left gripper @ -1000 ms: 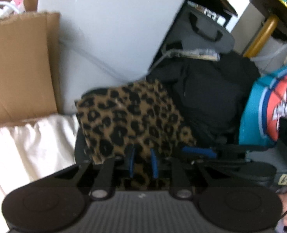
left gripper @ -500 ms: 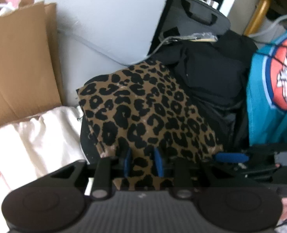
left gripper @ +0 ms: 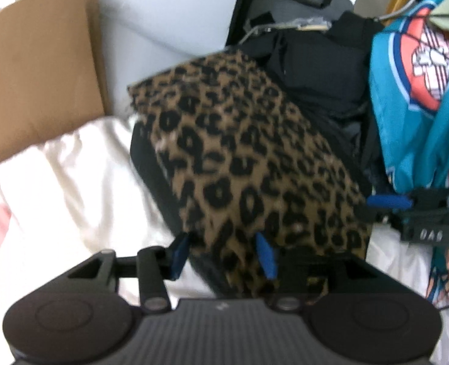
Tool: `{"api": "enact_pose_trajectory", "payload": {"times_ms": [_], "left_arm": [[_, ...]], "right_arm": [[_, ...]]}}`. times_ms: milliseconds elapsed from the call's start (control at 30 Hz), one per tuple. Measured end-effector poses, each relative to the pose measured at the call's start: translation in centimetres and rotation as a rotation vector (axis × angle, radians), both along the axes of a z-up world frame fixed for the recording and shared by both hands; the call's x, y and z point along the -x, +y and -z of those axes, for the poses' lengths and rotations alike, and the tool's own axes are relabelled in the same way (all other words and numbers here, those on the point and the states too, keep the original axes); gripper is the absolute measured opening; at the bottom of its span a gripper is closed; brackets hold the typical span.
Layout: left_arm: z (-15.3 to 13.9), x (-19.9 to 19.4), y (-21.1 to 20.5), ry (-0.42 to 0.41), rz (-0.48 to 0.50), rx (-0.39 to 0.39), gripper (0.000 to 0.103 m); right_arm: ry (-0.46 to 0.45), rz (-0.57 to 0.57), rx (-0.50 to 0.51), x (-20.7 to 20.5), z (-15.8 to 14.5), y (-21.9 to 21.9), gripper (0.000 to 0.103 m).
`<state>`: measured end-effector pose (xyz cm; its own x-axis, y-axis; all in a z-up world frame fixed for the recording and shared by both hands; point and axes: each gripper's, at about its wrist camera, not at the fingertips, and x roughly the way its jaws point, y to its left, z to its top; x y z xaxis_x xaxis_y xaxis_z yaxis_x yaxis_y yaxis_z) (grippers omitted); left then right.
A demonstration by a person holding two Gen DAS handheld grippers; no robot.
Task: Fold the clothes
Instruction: 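Lower the folded shorts onto the dark clothes pile with both tools, then open both tools to release the shorts on the pile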
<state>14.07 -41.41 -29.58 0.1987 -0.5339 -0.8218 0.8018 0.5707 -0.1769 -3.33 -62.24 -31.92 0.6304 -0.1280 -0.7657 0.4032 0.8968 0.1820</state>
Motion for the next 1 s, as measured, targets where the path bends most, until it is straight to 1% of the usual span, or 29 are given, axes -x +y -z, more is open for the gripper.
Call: {"api": "enact_pose_trajectory", "payload": {"times_ms": [100,200,267,333,433,533,567,667,733,767,800,833,867,933,967,1000], "left_arm": [[0.4,0.4,0.7,0.011,-0.013,-0.017,0.050],[0.7,0.4,1.5,0.031,-0.036,-0.028,0.046],[0.7,0.5,2.0,0.048,-0.055,-0.031,0.045],[0.6,0.6,2.3,0.064,-0.070,-0.029,0.044],[0.3,0.8,2.7,0.085,-0.088,-0.019,0.044],[-0.3,1.0,3.0,0.100,-0.101,-0.021,0.044],[-0.6,1.0,3.1,0.107,-0.102,-0.024,0.044],[-1.4,1.0,3.3,0.128,-0.106,-0.030,0.051],[-2.0,0.9,3.5,0.141,-0.108,-0.035,0.059],[-2.3,0.9,3.6,0.145,-0.110,-0.038,0.061],[-2.7,0.9,3.8,0.143,-0.112,-0.042,0.065],[-3.3,0.8,4.0,0.140,-0.111,-0.043,0.070],[-3.7,0.9,4.2,0.137,-0.111,-0.045,0.073],[-4.7,1.1,4.6,0.133,-0.115,-0.047,0.082],[-5.2,1.0,4.9,0.133,-0.121,-0.047,0.084],[-5.7,0.9,5.1,0.139,-0.125,-0.046,0.086]], "right_arm": [[-0.019,0.018,-0.019,0.6,-0.5,0.4,0.042],[-0.043,0.007,-0.033,0.6,-1.0,1.2,0.042],[-0.053,-0.010,-0.035,0.4,-1.1,1.9,0.042],[-0.047,-0.033,-0.029,0.1,-1.0,2.7,0.042],[-0.015,-0.056,-0.008,0.1,-0.3,3.6,0.042],[0.023,-0.038,-0.001,0.6,0.4,4.0,0.042],[0.024,-0.032,-0.007,0.9,0.5,4.1,0.042],[0.028,-0.010,-0.014,1.5,0.3,4.2,0.042],[0.029,-0.001,-0.018,1.5,-0.3,4.3,0.042],[0.028,0.001,-0.021,1.5,-0.6,4.4,0.042],[0.028,0.005,-0.024,1.4,-1.0,4.5,0.043],[0.031,0.012,-0.027,1.3,-1.3,4.5,0.051],[0.038,0.024,-0.031,1.1,-1.6,4.5,0.055],[0.049,0.048,-0.041,0.9,-2.2,4.6,0.072],[0.048,0.062,-0.046,0.9,-2.6,4.6,0.076],[0.047,0.073,-0.050,0.9,-3.1,4.6,0.085]]}}
